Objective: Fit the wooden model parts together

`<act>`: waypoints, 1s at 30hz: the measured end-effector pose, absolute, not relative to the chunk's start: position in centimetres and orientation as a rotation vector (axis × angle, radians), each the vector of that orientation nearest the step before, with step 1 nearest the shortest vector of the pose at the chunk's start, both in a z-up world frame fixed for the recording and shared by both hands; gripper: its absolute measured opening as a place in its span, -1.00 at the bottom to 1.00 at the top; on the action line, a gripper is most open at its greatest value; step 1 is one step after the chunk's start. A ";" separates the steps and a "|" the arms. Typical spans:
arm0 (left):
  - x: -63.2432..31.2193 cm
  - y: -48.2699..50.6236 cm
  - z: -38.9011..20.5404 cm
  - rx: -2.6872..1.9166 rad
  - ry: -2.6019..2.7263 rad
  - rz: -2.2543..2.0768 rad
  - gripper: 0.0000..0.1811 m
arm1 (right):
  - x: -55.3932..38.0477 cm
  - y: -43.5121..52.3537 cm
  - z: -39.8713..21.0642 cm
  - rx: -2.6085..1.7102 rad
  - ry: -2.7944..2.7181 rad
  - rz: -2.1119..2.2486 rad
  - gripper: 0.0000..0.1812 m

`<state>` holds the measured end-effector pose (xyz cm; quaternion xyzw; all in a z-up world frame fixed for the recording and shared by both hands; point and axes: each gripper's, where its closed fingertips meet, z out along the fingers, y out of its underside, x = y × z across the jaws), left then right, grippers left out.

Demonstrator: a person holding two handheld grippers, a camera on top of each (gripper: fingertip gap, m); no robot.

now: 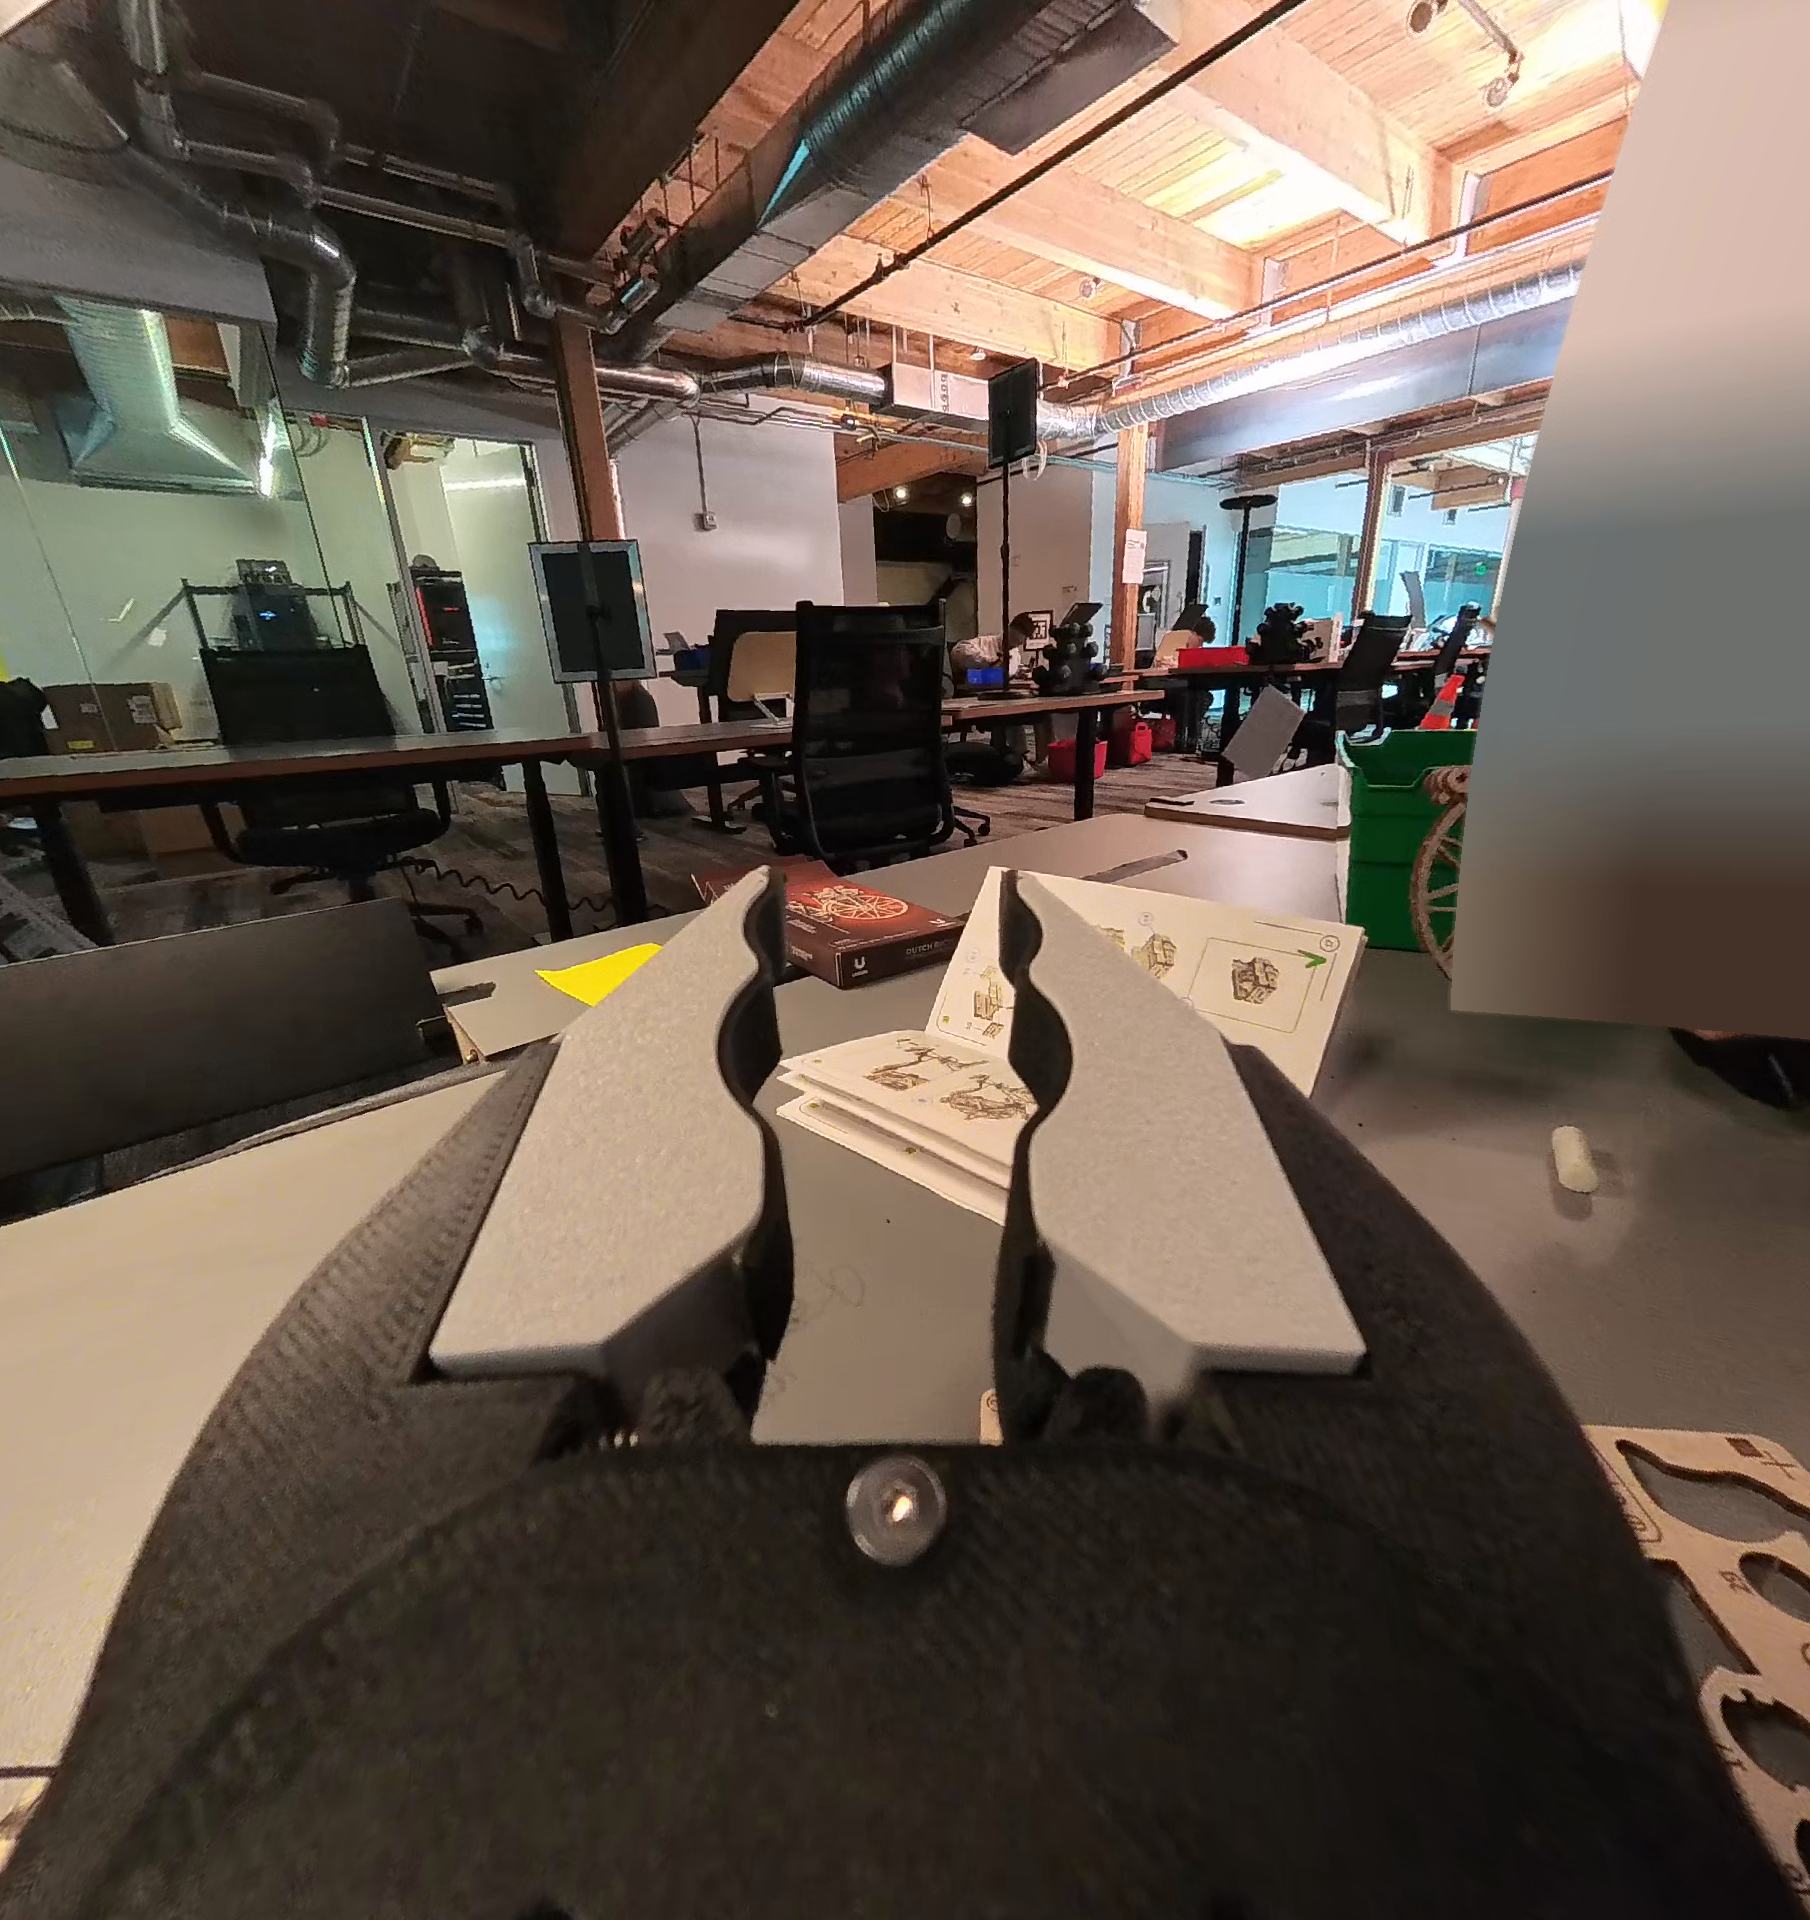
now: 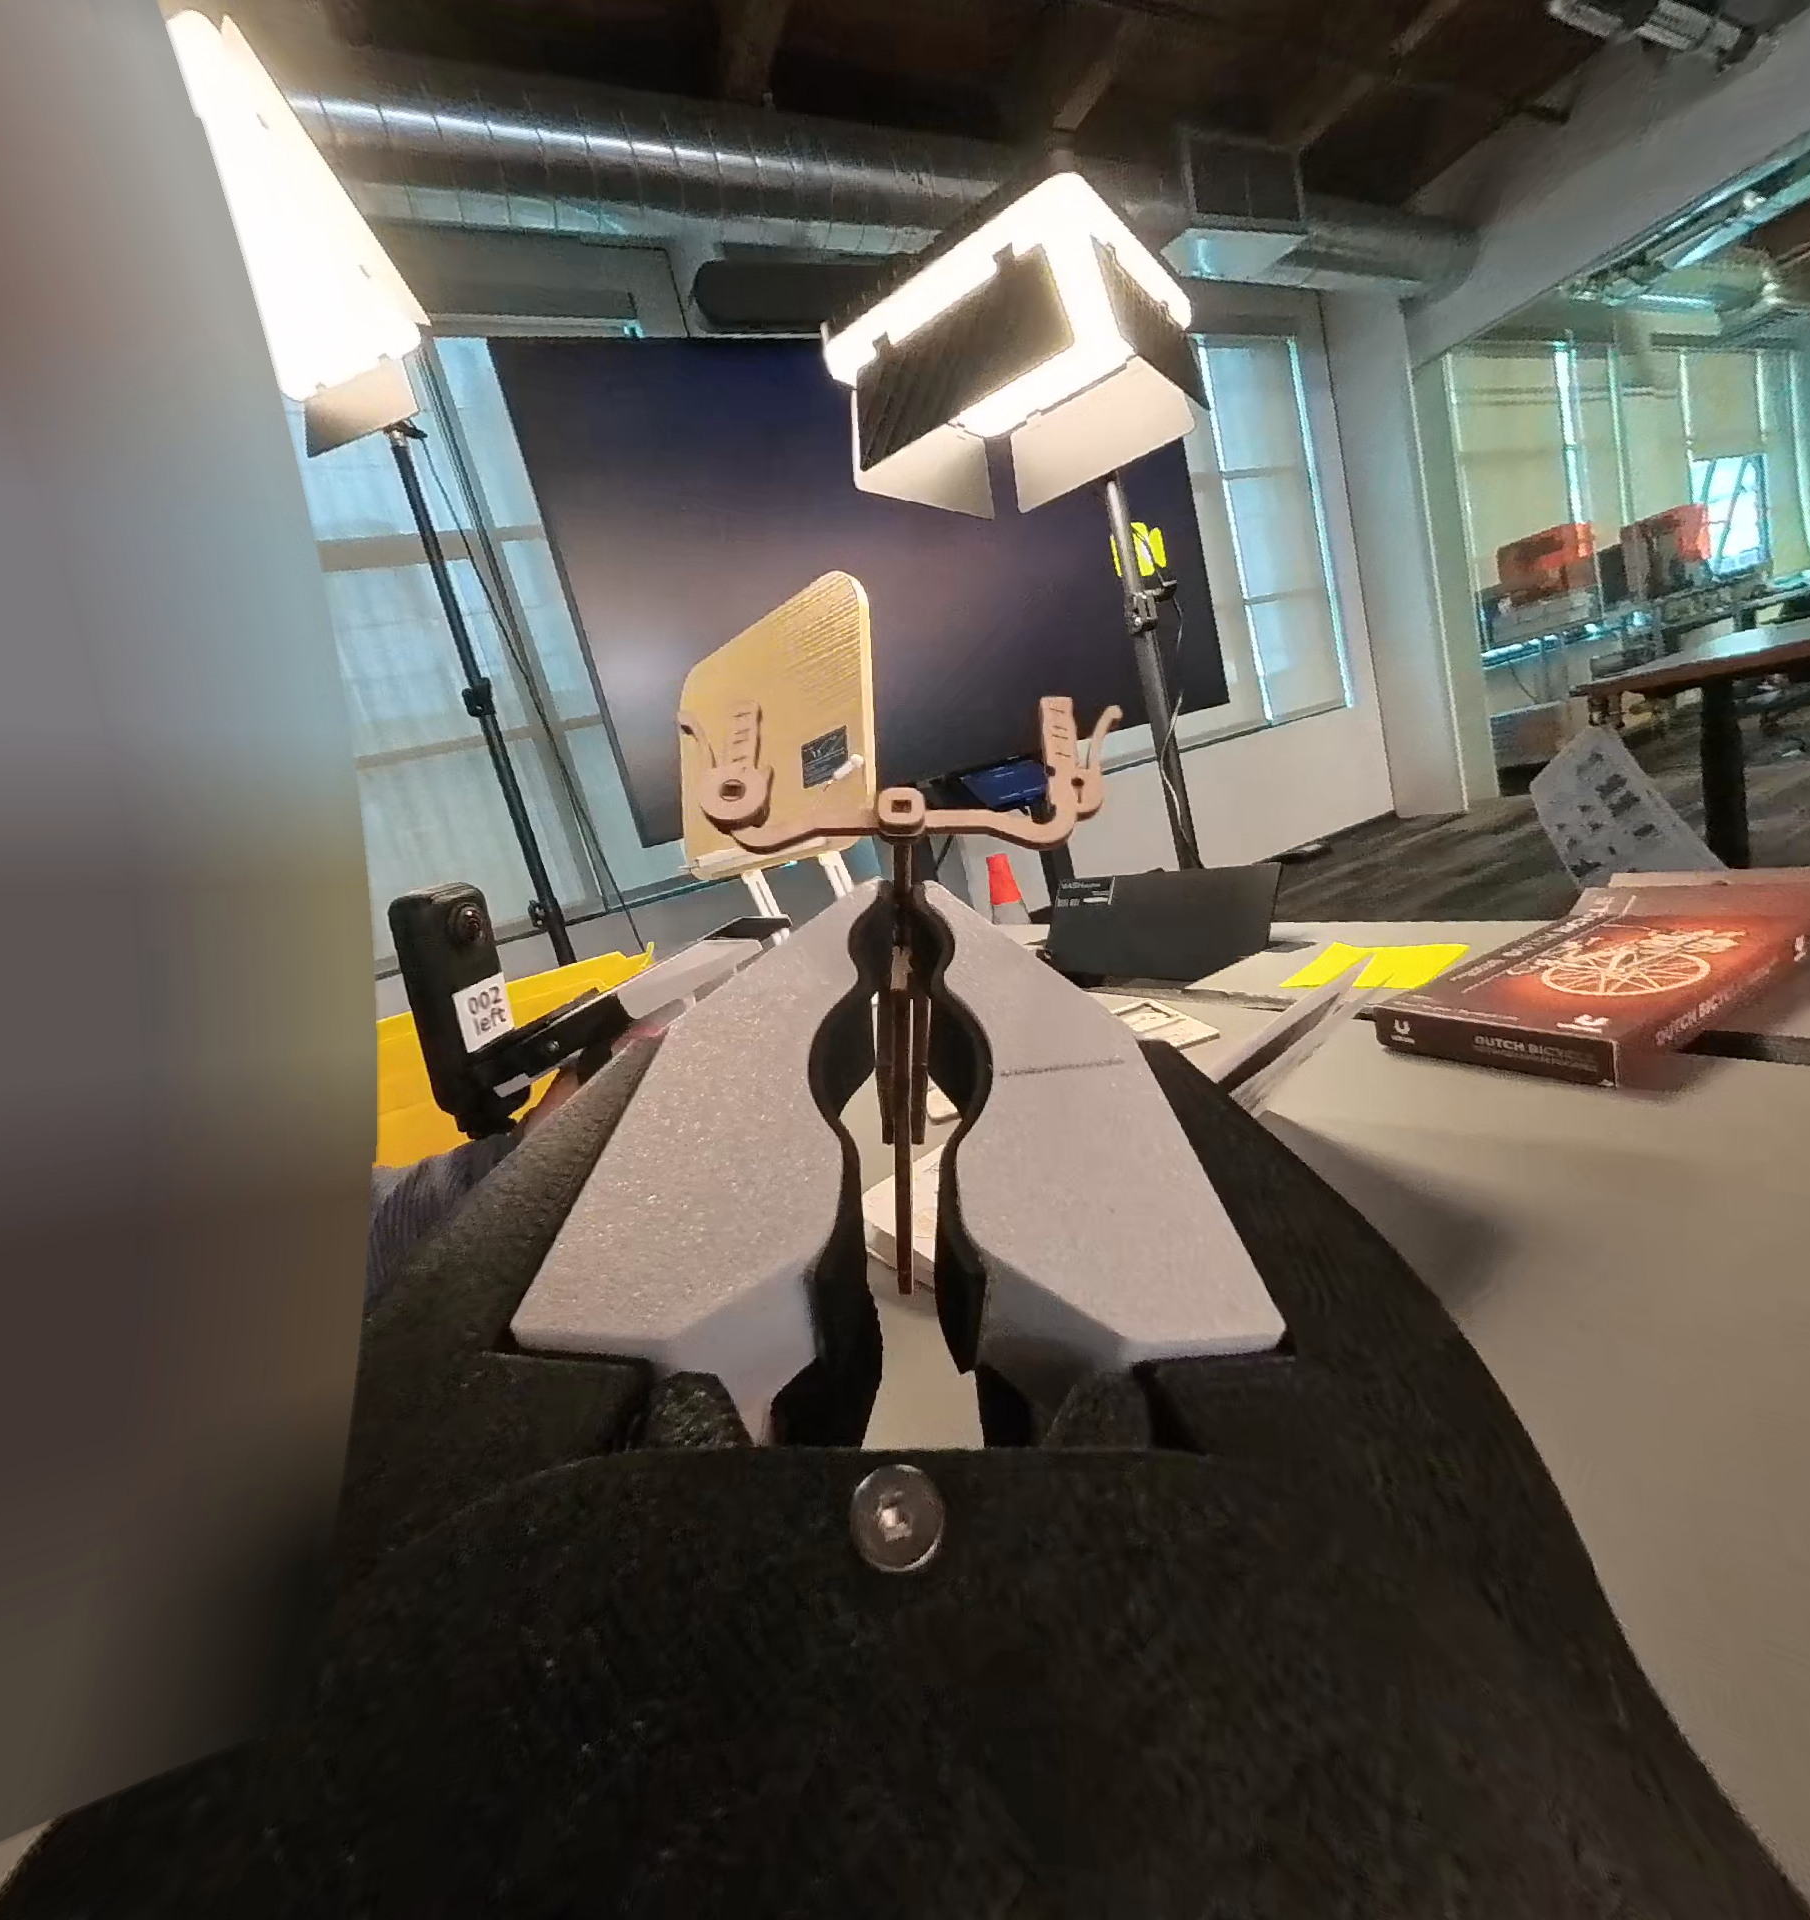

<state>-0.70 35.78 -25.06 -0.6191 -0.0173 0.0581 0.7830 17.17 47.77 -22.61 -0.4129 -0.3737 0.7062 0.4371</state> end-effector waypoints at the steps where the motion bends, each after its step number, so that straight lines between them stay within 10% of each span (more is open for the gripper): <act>1: -0.7 35.8 -25.1 -1.336 -0.037 0.125 -0.56 | 17.1 47.8 -22.7 -1.031 -0.929 1.751 -1.00; 30: -0.7 35.8 -25.1 -1.337 -0.037 0.125 -0.56 | 16.6 47.6 -23.4 -1.063 -0.976 1.708 -1.00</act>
